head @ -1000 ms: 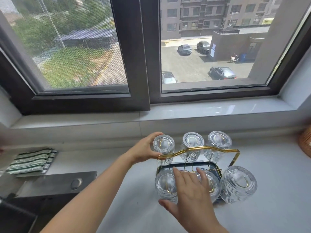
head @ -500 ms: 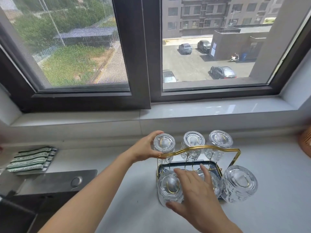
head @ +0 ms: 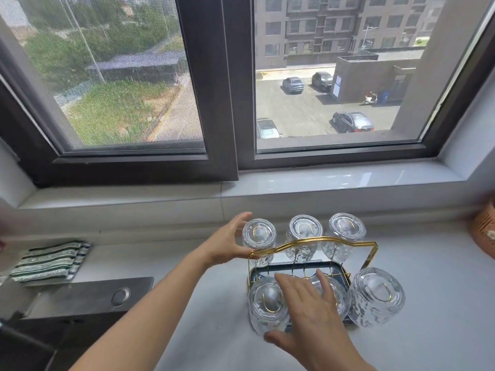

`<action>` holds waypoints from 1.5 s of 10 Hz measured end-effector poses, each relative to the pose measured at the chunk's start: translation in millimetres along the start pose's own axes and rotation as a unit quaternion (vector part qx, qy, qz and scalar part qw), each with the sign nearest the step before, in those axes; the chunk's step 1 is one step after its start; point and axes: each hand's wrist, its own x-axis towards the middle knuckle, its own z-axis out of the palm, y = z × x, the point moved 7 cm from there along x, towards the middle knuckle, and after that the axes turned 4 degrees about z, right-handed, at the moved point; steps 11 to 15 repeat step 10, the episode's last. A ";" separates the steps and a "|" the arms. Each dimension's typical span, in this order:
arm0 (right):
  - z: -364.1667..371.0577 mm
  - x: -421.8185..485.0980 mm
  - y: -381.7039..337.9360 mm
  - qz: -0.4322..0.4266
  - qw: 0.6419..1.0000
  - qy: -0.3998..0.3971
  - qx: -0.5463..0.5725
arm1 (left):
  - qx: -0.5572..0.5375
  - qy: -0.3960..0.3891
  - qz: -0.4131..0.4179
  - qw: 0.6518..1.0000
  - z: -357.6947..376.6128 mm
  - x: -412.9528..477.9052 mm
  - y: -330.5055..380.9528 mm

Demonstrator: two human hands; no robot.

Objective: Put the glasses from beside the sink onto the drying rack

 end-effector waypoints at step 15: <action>-106.1 -16.2 165.8 0.136 0.907 0.159 0.367 | -0.233 0.360 -0.040 0.903 0.6 -152.5 14.8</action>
